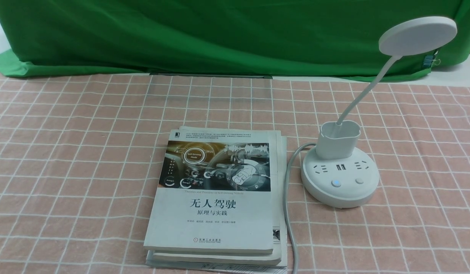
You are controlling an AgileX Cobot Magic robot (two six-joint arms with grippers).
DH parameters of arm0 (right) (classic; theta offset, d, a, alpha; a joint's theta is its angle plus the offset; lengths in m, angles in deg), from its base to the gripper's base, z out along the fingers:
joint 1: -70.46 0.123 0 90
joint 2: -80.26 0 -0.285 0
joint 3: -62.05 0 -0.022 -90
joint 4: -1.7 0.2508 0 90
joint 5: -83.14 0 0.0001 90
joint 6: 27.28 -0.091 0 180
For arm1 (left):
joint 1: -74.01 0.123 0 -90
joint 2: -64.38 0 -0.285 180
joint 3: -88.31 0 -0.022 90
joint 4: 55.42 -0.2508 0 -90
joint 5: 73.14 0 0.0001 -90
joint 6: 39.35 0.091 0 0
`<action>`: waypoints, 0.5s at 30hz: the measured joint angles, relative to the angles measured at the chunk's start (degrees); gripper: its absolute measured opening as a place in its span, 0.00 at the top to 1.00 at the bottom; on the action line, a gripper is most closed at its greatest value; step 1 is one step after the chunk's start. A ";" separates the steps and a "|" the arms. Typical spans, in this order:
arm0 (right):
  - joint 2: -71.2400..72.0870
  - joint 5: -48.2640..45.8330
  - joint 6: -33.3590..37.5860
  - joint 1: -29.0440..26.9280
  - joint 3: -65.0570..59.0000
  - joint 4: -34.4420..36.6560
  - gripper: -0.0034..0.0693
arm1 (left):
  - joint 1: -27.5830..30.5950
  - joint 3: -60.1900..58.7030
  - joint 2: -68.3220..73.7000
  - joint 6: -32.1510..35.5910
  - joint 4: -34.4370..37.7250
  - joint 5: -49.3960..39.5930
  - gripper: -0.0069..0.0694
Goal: Turn on the table lamp on the pink coffee tablecloth with your hand.
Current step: 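Press the button on the base of the white desk lamp with the right gripper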
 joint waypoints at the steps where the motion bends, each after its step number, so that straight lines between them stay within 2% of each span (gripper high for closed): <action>1: -1.26 -2.74 0.07 0.00 1.13 0.00 0.74 | 0.00 0.00 0.00 0.00 0.00 0.00 0.88; 3: -5.77 -8.91 0.85 0.00 4.92 0.00 0.85 | 0.00 0.00 0.00 0.00 0.00 0.00 0.88; 5: -11.81 -14.61 2.23 0.00 10.22 0.06 0.90 | 0.00 0.00 0.00 0.00 0.00 0.00 0.88; 12: -40.66 -40.07 13.82 0.00 32.52 0.06 0.89 | 0.00 0.00 0.00 0.00 0.00 0.00 0.88; 15: -52.00 -45.25 17.32 0.00 38.78 0.06 0.89 | 0.00 0.00 0.00 0.00 0.00 0.00 0.88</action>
